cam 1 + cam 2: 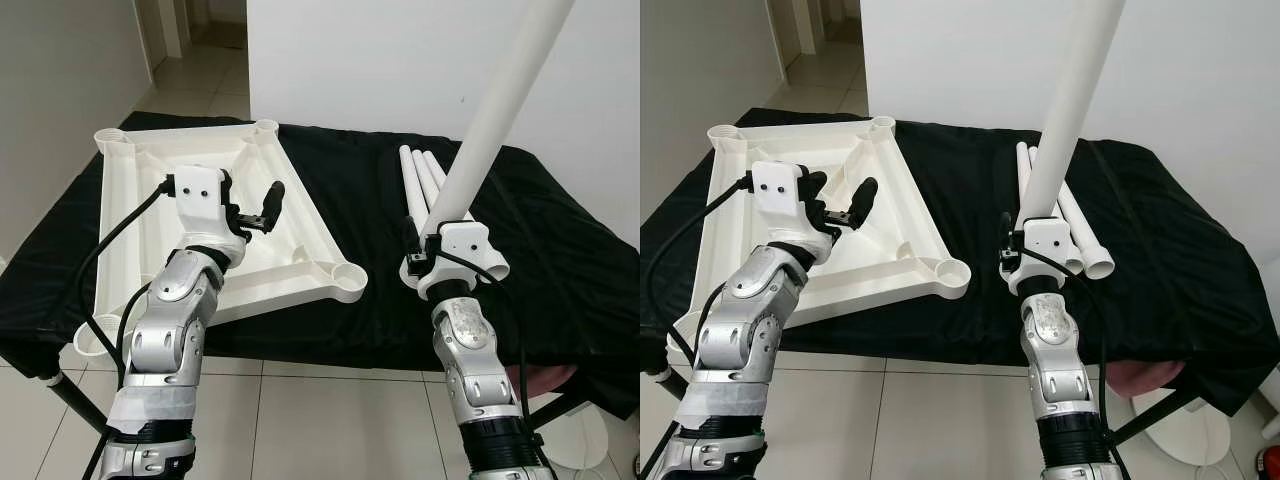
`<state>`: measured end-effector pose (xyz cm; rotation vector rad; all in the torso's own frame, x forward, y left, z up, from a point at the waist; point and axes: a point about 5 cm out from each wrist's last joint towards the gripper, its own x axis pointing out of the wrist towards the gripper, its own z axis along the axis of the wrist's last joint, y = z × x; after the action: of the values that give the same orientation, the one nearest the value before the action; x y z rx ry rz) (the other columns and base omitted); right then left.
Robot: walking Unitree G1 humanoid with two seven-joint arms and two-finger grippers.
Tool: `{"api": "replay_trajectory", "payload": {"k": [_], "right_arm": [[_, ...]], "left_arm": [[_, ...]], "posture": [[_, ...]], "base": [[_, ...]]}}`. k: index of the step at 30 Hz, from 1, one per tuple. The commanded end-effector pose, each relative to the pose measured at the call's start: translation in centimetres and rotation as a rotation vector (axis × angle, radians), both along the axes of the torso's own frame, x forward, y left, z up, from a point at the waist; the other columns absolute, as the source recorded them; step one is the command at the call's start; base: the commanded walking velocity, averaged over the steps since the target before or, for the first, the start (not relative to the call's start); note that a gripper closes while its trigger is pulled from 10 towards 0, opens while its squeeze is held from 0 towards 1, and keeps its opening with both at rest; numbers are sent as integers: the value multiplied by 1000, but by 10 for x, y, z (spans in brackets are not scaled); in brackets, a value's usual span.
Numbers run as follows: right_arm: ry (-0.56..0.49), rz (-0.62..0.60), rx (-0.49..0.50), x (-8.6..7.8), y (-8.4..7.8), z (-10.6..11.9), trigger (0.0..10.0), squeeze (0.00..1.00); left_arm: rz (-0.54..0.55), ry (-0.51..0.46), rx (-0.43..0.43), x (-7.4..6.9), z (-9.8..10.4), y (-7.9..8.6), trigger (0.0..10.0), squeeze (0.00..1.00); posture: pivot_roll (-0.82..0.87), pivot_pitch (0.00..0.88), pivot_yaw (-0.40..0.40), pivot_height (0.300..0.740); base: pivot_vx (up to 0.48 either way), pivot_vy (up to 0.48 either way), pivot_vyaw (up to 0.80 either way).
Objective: Building children table
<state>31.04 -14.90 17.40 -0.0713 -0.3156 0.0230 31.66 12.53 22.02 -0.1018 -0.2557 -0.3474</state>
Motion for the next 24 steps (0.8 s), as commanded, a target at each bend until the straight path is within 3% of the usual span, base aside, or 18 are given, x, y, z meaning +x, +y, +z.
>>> {"api": "replay_trajectory", "payload": {"k": [1, 18, 24], "right_arm": [[-21, 17, 0, 2, 3, 4, 10000, 0], [-18, 38, -11, 5, 6, 0, 10000, 0], [-19, 40, -12, 7, 6, 1, 10000, 0]], "left_arm": [[10, -17, -5, 0, 3, 0, 10000, 0], [35, -25, -16, -3, 3, 4, 10000, 0], [39, -34, -24, -2, 4, 4, 10000, 0]], "posture": [[23, 0, -72, 740], [39, 0, -91, 740], [42, 0, -94, 740]], "base": [[0, 0, 0], [0, 0, 0], [256, 0, 0]]}}
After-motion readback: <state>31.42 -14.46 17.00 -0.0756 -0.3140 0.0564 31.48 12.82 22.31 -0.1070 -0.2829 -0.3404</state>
